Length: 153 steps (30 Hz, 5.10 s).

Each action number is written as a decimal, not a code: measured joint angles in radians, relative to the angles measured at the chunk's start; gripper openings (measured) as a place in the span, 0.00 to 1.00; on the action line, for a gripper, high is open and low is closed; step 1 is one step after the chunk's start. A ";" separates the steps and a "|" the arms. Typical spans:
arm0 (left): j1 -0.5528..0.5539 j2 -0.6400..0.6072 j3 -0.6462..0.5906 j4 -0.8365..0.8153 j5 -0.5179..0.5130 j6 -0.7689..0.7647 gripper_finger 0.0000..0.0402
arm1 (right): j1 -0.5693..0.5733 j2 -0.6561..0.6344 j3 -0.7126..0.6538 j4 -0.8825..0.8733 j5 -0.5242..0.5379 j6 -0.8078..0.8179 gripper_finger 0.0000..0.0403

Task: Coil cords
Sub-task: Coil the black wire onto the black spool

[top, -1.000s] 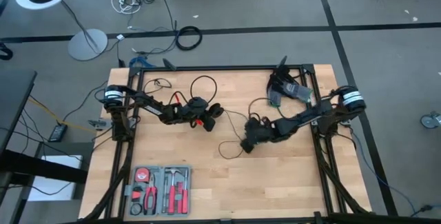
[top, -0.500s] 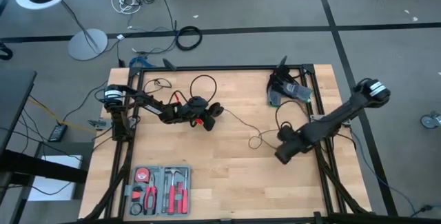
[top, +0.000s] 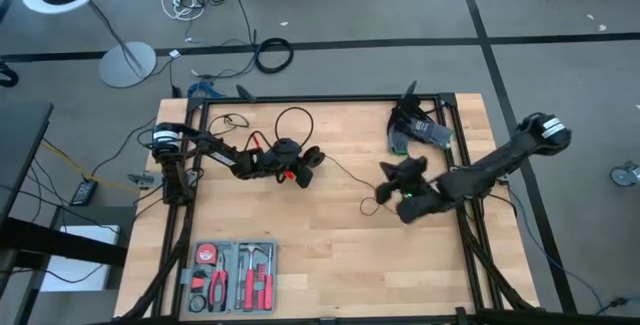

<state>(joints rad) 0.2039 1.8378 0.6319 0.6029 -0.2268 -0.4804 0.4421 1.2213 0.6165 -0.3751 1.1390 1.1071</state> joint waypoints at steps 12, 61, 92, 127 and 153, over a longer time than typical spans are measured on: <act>0.000 0.000 0.000 0.016 0.000 0.001 0.00 | -0.544 0.340 -0.052 0.955 -1.038 -0.678 0.00; -0.001 -0.003 0.015 0.120 -0.011 0.031 0.00 | -0.634 0.413 -0.050 0.751 -1.023 -0.634 0.16; -0.001 -0.003 0.021 0.029 0.089 -0.025 0.00 | -0.537 0.699 0.397 0.676 -1.083 -0.743 0.00; -0.001 -0.004 0.021 -0.054 0.311 0.035 0.00 | -0.617 0.557 0.397 0.465 -1.197 -0.806 0.11; -0.002 -0.003 0.021 -0.073 0.332 0.081 0.00 | -0.524 0.472 0.395 0.038 -0.893 -0.703 0.00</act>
<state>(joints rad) 0.2022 1.8347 0.6533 0.5297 0.1047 -0.3996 -0.0822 1.6932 1.0111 -0.3374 0.2463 0.4039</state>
